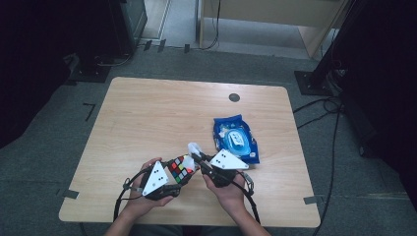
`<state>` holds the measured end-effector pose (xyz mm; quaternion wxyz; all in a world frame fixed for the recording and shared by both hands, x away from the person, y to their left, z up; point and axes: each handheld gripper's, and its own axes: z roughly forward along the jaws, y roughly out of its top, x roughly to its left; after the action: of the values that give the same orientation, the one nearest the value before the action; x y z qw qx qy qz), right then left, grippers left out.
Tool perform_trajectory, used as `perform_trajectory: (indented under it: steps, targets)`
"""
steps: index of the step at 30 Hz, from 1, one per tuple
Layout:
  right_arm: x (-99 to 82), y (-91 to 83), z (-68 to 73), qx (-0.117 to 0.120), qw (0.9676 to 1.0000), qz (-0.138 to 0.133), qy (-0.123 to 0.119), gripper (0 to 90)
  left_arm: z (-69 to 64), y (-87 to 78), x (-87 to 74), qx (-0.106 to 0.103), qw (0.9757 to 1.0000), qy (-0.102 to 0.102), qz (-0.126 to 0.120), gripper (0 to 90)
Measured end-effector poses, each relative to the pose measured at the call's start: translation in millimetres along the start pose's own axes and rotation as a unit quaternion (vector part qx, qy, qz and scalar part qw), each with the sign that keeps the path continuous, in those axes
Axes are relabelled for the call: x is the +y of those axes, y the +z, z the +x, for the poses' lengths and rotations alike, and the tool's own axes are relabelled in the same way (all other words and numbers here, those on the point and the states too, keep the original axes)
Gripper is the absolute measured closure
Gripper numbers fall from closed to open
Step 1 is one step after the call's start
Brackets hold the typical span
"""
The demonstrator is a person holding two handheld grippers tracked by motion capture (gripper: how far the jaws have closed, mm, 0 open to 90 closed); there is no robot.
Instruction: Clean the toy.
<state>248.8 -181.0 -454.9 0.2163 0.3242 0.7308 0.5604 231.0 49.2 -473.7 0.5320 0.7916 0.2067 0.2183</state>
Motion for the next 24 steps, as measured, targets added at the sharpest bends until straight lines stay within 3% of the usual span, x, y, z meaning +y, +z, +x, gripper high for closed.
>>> perform_trajectory:
  steps: [2, 5, 8, 11, 16, 19, 24]
  targets:
    - [-6.5, 2.7, -5.2, -0.015, 0.9997, 0.021, -0.005, 84.5, 3.4, -3.1, 1.8, 0.001, 0.9999, -0.008, -0.009, 34.2]
    - [-13.4, 3.4, -12.8, -0.027, 0.9991, 0.030, 0.008, 84.6, 7.9, -5.5, 0.6, 0.010, 0.9999, -0.009, -0.007, 34.2]
    - [-6.0, -2.8, -14.5, -0.026, 0.9994, 0.015, 0.017, 84.6, 11.1, -5.6, -2.0, 0.015, 0.9998, -0.013, -0.002, 34.1]
    - [9.0, -12.6, -9.4, -0.011, 0.9997, -0.014, 0.015, 84.6, 11.8, -4.6, -2.6, 0.016, 0.9998, -0.015, -0.001, 34.1]
    - [30.4, -25.4, 9.6, 0.042, 0.9974, -0.056, 0.017, 84.5, 5.5, 0.0, -2.2, 0.009, 0.9999, -0.009, 0.005, 34.1]
    - [32.3, -23.3, 21.3, 0.074, 0.9955, -0.057, 0.015, 84.3, 0.7, 1.6, 0.1, 0.002, 1.0000, -0.004, 0.003, 34.1]
    - [22.5, -13.2, 27.5, 0.071, 0.9966, -0.042, 0.003, 84.1, -2.8, 1.5, 2.3, -0.002, 1.0000, -0.002, -0.001, 34.1]
